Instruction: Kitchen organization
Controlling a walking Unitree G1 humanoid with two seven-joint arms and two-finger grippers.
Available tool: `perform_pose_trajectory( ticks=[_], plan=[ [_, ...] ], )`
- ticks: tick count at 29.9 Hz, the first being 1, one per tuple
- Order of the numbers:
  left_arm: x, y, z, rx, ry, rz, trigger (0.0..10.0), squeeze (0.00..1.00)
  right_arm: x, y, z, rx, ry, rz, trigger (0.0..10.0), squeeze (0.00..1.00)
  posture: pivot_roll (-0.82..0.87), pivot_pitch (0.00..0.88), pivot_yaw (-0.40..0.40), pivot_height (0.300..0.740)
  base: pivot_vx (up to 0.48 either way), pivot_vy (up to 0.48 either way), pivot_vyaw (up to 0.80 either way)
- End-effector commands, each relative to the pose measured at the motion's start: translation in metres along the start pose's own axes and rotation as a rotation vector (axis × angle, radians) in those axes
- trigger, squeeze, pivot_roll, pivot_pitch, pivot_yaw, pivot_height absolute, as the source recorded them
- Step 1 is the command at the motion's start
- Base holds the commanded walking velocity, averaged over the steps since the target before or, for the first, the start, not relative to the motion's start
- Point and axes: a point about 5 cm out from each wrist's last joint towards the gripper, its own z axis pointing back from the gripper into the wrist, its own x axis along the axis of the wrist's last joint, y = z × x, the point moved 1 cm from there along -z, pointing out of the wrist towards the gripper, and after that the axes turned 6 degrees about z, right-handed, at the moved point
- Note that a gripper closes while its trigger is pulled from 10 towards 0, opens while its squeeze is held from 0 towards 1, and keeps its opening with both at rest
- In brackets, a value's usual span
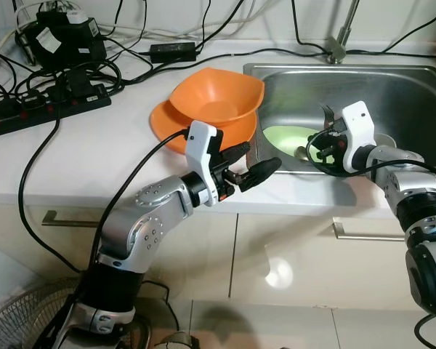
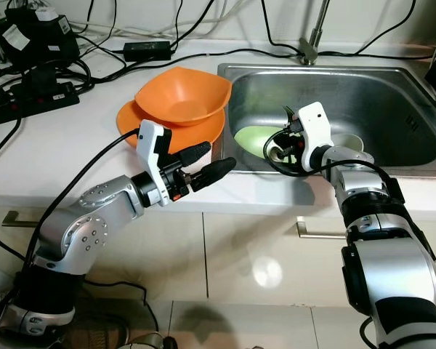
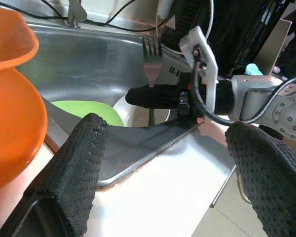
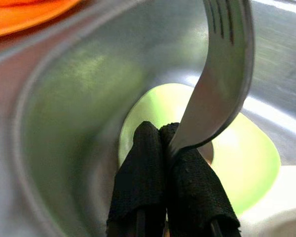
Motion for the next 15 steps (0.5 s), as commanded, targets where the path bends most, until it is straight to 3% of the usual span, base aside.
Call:
perform_pose_trajectory(
  ticks=[1, 8, 9, 10, 11, 15],
  plan=[
    [-0.001, -0.001, 0.002, 0.001, 0.016, -0.014, 10.0, 0.0, 0.007, 0.001, -0.003, -0.003, 0.001, 0.031, 10.0, 0.0, 0.12, 0.072, 0.034, 0.74, 0.0, 0.0, 0.0],
    [0.0, -0.001, 0.004, 0.004, 0.021, -0.02, 10.0, 0.0, 0.007, 0.009, -0.008, 0.033, 0.029, 0.068, 10.0, 0.0, 0.13, 0.071, 0.03, 0.74, 0.0, 0.0, 0.0],
    [0.0, -0.001, 0.004, 0.005, 0.022, -0.02, 10.0, 0.0, 0.008, 0.01, -0.008, 0.045, 0.025, 0.063, 10.0, 0.8, 0.13, 0.071, 0.027, 0.74, 0.0, 0.0, 0.0],
    [0.0, -0.001, 0.004, 0.005, 0.023, -0.019, 10.0, 0.0, 0.009, 0.011, -0.009, 0.048, 0.024, 0.065, 10.0, 0.8, 0.13, 0.07, 0.026, 0.74, 0.0, 0.0, 0.0],
    [0.0, -0.001, 0.004, 0.006, 0.023, -0.019, 10.0, 0.0, 0.01, 0.011, -0.009, 0.049, 0.024, 0.067, 10.0, 1.0, 0.13, 0.07, 0.025, 0.74, 0.0, 0.0, 0.0],
    [-0.001, 0.0, 0.004, 0.01, 0.023, -0.015, 10.0, 0.0, 0.013, 0.011, -0.01, 0.049, 0.02, 0.071, 10.0, 1.0, 0.13, 0.069, 0.021, 0.74, 0.0, 0.0, 0.0]
  ],
)
